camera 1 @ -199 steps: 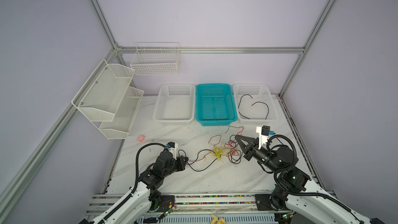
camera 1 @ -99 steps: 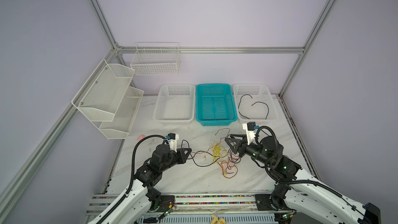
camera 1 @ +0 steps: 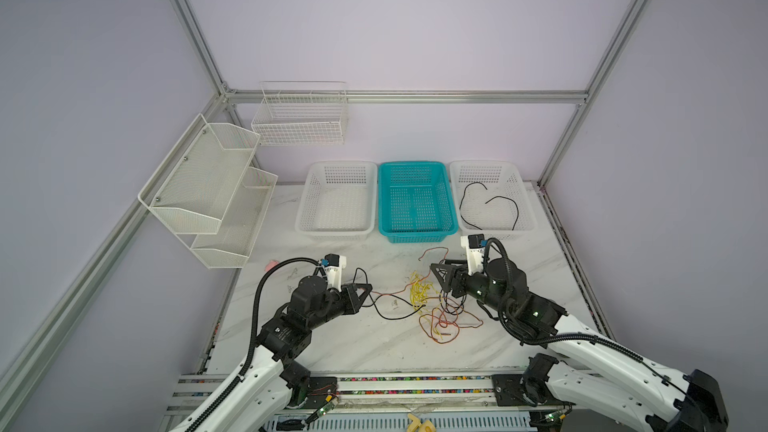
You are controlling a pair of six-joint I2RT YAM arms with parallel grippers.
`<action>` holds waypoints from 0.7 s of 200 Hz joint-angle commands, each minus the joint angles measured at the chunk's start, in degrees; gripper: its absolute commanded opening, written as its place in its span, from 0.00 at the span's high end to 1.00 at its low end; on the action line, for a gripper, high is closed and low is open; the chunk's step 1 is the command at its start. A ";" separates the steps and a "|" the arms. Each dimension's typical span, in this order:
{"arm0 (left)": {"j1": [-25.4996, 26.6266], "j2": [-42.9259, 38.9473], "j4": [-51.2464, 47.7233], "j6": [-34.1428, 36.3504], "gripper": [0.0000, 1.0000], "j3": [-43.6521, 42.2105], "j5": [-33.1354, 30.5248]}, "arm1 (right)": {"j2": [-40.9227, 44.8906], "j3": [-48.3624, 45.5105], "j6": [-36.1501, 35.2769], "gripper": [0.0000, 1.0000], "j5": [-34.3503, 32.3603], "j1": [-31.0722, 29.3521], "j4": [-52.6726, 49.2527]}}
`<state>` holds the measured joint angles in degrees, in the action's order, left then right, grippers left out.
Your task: Untangle the cables
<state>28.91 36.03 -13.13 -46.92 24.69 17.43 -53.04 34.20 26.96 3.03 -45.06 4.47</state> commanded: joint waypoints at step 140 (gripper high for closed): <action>-0.18 -4.09 11.06 0.27 1.00 -0.64 4.02 | -11.60 -2.81 11.17 0.57 12.02 2.34 21.83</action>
<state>28.91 32.32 -8.01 -45.98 24.64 19.35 -65.36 32.67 35.77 11.68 -42.83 17.58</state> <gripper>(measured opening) 0.048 0.497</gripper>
